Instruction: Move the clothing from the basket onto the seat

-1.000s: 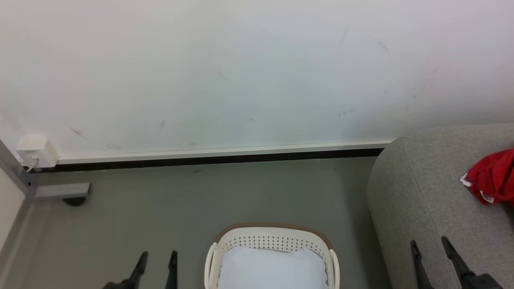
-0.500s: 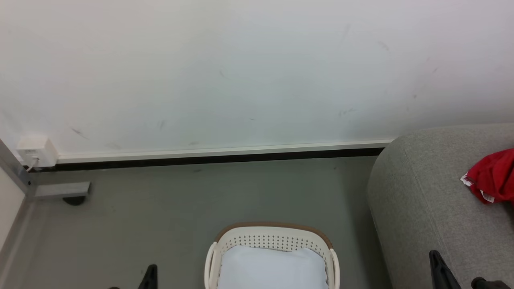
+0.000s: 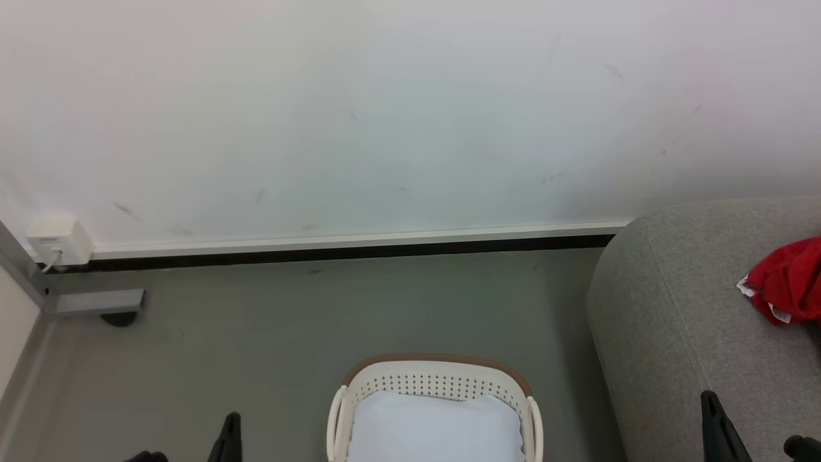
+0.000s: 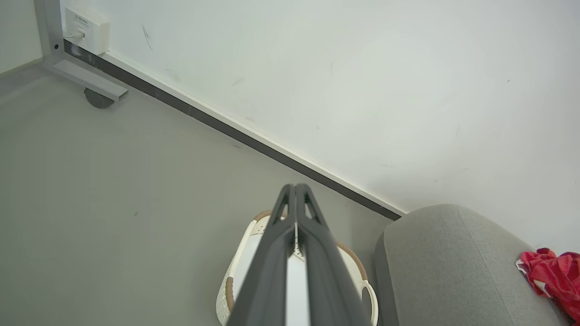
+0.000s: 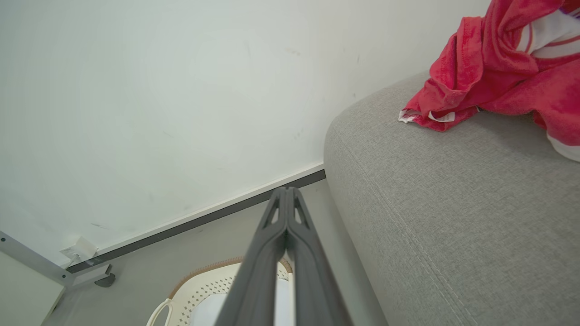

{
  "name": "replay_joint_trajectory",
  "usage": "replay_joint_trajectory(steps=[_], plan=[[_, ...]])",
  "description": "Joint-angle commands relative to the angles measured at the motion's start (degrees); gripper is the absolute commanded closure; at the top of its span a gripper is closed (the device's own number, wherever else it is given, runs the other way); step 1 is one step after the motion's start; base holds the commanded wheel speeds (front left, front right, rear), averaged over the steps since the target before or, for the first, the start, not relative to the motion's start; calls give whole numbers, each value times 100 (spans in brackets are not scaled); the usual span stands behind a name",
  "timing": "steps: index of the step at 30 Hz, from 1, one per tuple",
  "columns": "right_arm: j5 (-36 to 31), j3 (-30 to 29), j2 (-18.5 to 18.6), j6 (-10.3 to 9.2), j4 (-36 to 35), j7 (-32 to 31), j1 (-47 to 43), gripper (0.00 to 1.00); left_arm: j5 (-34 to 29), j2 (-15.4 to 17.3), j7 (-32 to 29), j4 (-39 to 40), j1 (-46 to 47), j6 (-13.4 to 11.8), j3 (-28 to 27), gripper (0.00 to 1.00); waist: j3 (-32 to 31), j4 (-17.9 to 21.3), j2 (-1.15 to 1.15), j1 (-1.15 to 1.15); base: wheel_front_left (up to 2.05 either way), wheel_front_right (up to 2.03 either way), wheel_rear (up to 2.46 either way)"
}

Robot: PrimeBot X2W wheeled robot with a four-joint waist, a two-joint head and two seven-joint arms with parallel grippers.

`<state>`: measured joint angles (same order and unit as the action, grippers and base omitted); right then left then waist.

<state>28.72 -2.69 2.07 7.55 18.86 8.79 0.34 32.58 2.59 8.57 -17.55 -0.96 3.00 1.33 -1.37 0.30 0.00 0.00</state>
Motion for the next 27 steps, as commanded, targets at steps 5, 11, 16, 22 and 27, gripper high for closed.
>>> replay_joint_trajectory(steps=[5, 11, 16, 22, 27], plan=[[669, -63, 57, -2, -140, -155, 207, 100, 638, 23, -142, 124, 206, 57, -104, 100, 9, -2, 0, 0, 0, 0, 0], [1110, -88, 61, -2, -171, -262, 247, 100, 1060, 24, -249, 143, 253, 89, -159, 100, 16, -3, 0, 0, 0, 0, 0], [1529, -112, 65, -3, -198, -363, 280, 100, 1459, 26, -347, 161, 295, 119, -211, 100, 24, -5, 0, 0, 0, 0, 0], [2013, -141, 70, -4, -227, -481, 311, 100, 1900, 28, -466, 181, 342, 155, -267, 100, 33, -7, 0, 0, 0, 0, 0], [2390, -163, 74, -4, -251, -574, 346, 100, 2251, 29, -560, 197, 382, 179, -316, 100, 40, -8, 0, 0, 0, 0, 0]])
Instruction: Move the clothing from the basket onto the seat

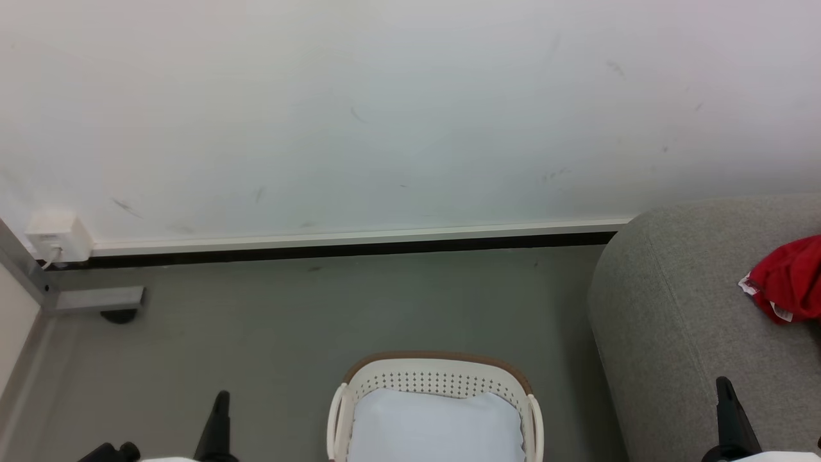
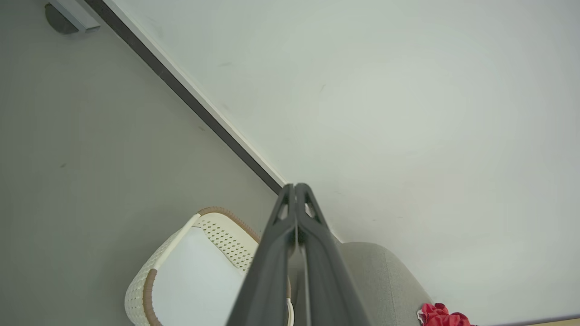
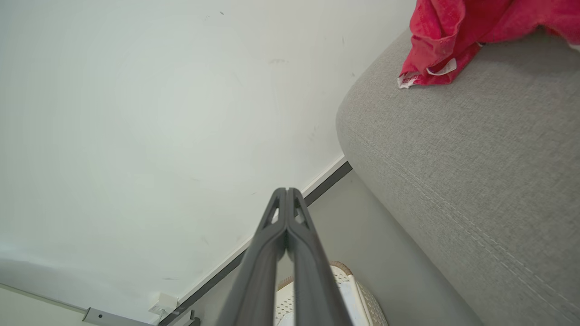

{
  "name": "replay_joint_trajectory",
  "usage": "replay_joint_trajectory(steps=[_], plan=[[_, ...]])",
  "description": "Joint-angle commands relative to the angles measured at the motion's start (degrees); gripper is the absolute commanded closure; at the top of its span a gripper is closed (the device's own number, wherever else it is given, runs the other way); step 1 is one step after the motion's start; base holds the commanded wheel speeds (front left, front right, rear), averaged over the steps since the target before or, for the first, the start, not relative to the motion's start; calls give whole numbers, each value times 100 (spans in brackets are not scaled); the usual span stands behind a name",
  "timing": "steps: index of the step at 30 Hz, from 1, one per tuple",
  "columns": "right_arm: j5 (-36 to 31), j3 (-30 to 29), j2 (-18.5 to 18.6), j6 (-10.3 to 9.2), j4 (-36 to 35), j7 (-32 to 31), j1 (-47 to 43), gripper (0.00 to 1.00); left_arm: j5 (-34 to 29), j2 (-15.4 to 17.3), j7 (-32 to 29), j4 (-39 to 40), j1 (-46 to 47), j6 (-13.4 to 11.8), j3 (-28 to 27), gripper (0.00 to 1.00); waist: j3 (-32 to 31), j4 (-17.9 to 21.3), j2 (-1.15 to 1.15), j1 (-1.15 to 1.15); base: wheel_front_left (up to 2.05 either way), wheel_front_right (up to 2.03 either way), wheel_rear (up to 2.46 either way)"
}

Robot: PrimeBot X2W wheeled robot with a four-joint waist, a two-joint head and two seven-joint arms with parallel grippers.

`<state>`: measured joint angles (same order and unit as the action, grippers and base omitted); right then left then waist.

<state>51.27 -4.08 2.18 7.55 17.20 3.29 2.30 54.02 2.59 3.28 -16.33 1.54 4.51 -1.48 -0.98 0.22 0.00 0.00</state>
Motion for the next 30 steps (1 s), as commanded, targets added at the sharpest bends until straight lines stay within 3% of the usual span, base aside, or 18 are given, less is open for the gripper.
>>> replay_joint_trajectory(steps=[1, 30], plan=[[207, -28, 63, -4, -89, -37, 158, 100, 170, 30, -45, 78, 138, 35, -43, 100, 2, -1, 0, 0, 0, 0, 0], [2054, -137, 79, -7, -203, -492, 284, 100, 1903, 38, -495, 153, 323, 169, -276, 100, 45, -9, 0, 0, 0, 0, 0]])
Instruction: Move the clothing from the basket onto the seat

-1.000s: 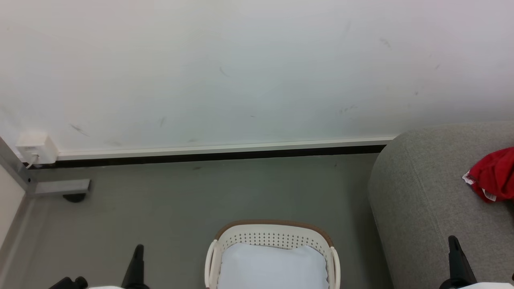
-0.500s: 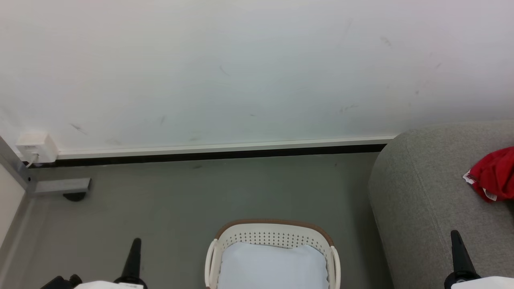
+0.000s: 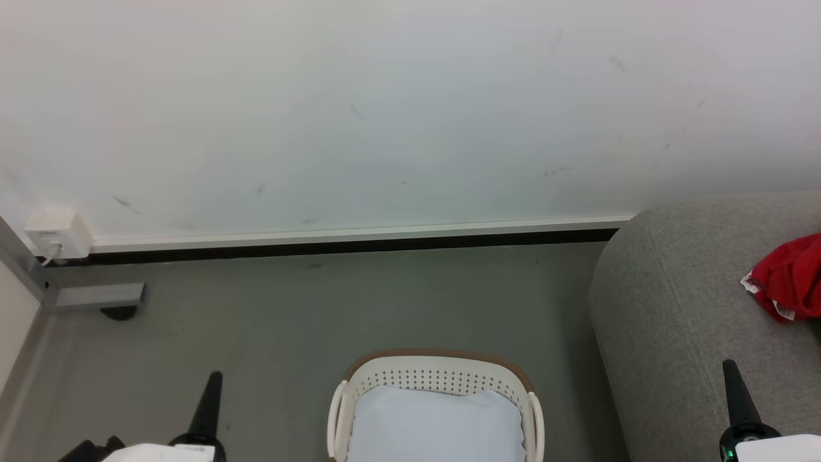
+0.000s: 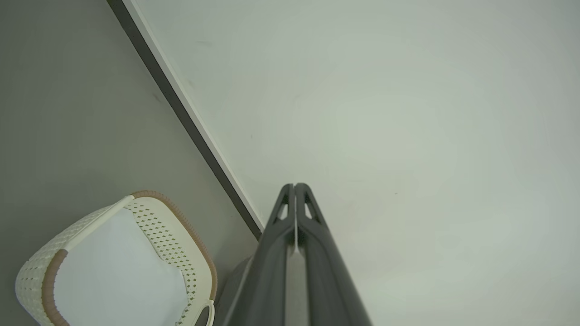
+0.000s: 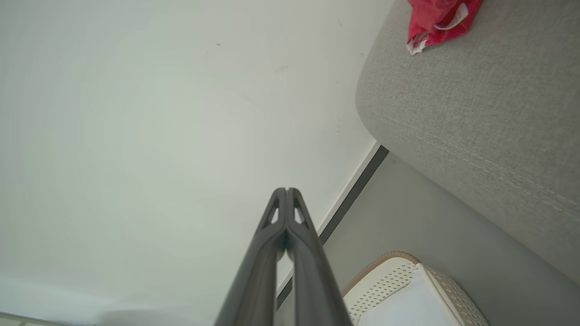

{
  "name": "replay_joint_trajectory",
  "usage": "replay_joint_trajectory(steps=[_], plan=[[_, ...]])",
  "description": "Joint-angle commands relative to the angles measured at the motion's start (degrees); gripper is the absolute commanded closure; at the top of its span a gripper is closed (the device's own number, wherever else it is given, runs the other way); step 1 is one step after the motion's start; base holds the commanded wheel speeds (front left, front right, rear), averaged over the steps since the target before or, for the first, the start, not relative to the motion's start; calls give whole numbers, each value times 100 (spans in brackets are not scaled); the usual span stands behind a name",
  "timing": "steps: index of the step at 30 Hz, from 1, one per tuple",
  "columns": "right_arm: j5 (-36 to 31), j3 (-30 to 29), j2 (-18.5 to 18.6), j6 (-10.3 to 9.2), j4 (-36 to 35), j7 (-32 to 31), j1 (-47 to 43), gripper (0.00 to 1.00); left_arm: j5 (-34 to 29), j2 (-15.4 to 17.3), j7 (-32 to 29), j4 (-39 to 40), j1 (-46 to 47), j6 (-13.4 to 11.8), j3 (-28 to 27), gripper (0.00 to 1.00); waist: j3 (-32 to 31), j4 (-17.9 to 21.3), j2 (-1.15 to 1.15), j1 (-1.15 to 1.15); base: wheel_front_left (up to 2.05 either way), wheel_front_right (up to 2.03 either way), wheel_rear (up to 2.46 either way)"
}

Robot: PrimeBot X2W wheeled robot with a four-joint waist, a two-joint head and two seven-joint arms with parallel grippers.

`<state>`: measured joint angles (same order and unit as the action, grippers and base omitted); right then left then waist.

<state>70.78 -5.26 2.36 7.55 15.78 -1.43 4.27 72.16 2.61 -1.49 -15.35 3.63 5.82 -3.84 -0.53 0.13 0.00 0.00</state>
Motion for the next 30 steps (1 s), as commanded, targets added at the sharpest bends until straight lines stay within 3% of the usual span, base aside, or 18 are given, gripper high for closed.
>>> replay_joint_trajectory(steps=[1, 30], plan=[[158, -23, 62, -7, -65, -36, 90, 100, 141, 36, -36, 57, 120, 42, -48, 100, 2, -1, 0, 0, 0, 0, 0], [1594, -111, 71, -10, -152, -389, 192, 100, 1484, 42, -387, 109, 243, 139, -226, 100, 45, -9, 0, 0, 0, 0, 0]])
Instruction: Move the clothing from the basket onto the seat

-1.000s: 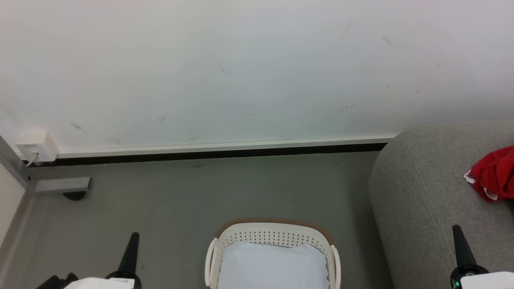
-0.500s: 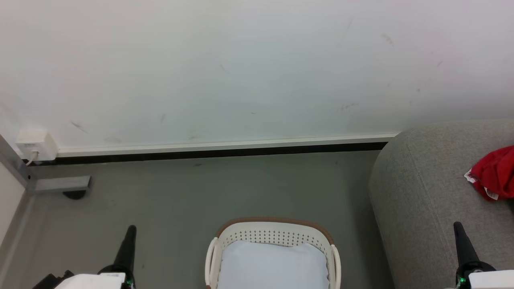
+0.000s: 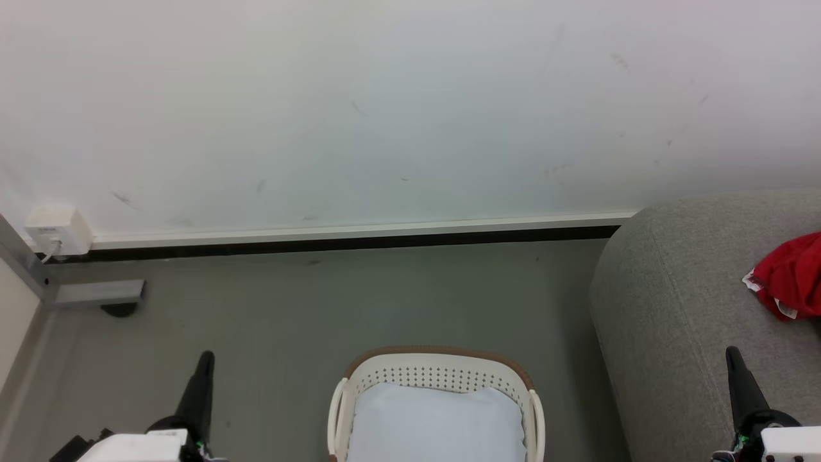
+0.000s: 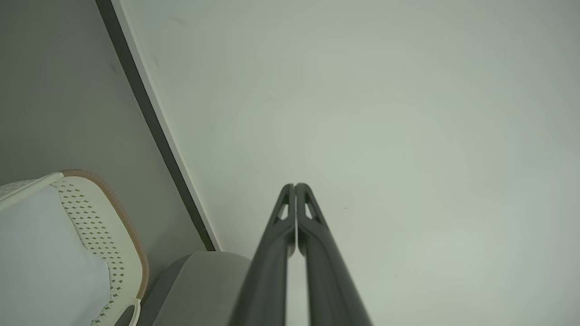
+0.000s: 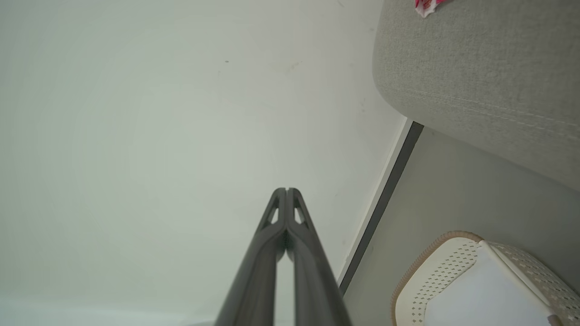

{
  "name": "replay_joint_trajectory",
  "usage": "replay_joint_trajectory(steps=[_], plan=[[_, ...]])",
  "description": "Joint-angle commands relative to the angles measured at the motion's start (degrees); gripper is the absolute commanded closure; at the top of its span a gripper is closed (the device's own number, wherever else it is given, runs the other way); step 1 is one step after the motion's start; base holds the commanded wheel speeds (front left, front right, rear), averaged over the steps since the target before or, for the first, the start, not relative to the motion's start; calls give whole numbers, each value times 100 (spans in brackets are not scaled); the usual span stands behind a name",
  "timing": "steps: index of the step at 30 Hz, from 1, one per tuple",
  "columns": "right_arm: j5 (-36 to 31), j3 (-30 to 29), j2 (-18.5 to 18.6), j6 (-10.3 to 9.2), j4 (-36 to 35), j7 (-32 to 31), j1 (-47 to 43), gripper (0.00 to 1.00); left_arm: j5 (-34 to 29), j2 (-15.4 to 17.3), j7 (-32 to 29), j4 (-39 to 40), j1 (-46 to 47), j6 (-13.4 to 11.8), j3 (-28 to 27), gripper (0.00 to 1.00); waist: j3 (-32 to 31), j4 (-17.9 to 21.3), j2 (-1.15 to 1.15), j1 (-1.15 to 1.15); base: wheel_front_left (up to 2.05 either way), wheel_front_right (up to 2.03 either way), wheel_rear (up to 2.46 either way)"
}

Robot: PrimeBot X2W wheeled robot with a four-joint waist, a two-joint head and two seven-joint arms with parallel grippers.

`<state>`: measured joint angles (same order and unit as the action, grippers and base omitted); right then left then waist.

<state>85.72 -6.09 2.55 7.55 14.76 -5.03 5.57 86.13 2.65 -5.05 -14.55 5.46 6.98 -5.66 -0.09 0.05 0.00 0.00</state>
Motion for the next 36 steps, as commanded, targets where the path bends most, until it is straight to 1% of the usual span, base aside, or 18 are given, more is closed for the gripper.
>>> replay_joint_trajectory(steps=[1, 14, 36], plan=[[150, -30, 52, -10, -54, -45, 66, 100, 138, 38, -42, 30, 66, 27, -47, 100, 3, -1, 0, 0, 0, 0, 0], [688, -63, 53, -12, -84, -171, 115, 100, 668, 39, -172, 51, 123, 71, -109, 100, 22, -5, 0, 0, 0, 0, 0], [672, -60, 51, -12, -81, -173, 108, 100, 660, 39, -174, 49, 121, 67, -106, 100, 23, -5, 0, 0, 0, 0, 0]])
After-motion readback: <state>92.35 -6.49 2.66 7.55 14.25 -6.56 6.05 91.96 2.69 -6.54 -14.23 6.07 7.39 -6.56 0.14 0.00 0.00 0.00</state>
